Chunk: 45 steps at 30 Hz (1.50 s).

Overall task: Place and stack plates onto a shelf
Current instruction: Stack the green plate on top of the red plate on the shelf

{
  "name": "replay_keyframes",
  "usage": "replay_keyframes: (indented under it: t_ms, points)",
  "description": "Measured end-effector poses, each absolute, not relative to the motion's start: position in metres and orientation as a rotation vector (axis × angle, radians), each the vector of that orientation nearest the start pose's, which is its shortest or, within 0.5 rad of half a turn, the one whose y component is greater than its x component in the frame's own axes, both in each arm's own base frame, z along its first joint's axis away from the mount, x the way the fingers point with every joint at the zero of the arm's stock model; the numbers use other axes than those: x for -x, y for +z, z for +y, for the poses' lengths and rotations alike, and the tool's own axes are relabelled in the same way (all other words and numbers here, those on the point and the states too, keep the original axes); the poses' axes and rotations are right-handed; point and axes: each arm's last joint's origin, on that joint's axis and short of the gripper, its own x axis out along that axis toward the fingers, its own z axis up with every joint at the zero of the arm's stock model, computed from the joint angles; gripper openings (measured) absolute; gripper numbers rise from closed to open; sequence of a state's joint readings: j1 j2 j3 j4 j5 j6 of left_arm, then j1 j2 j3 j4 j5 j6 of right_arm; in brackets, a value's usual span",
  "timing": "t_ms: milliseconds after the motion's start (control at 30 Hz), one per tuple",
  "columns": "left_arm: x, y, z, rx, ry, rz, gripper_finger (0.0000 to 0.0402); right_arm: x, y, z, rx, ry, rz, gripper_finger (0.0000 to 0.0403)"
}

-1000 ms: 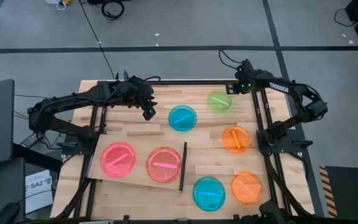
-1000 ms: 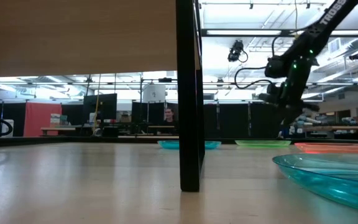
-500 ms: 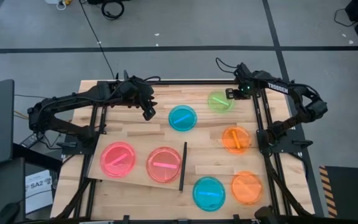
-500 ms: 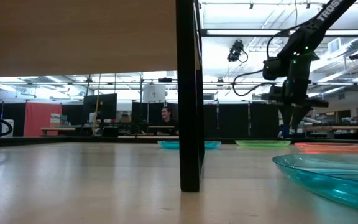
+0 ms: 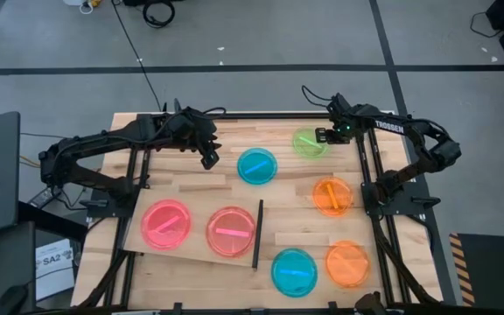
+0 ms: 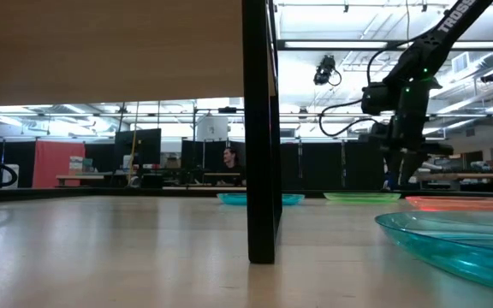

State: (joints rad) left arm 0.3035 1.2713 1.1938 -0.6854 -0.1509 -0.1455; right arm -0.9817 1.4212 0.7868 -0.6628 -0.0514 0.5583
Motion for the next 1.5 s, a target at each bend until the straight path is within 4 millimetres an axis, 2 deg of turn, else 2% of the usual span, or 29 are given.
replay_keyframes:
  t_ms: [167,300,567,867,1067,1500]
  points:
    - [-0.247,0.330,0.082,0.194,0.487,0.735,0.0146,-0.132,0.167,-0.193,-1.098,-1.153,0.980,0.0105]
    - [-0.247,0.330,0.082,0.194,0.487,0.735,0.0146,-0.137,0.165,-0.192,-1.084,-1.152,0.947,0.0105]
    - [-0.247,0.330,0.082,0.195,0.485,0.734,0.0146,-0.138,0.165,-0.192,-1.105,-1.171,0.926,0.0105]
    - [-0.248,0.330,0.079,0.230,0.397,0.735,0.0146,-0.142,0.165,-0.189,-1.101,-1.181,0.927,0.0105]
    - [-0.248,0.330,0.079,0.230,0.395,0.736,0.0146,-0.140,0.157,-0.183,-1.078,-1.202,0.961,0.0105]
    - [-0.248,0.330,0.079,0.229,0.395,0.736,0.0146,-0.144,0.155,-0.183,-1.072,-1.218,0.911,0.0105]
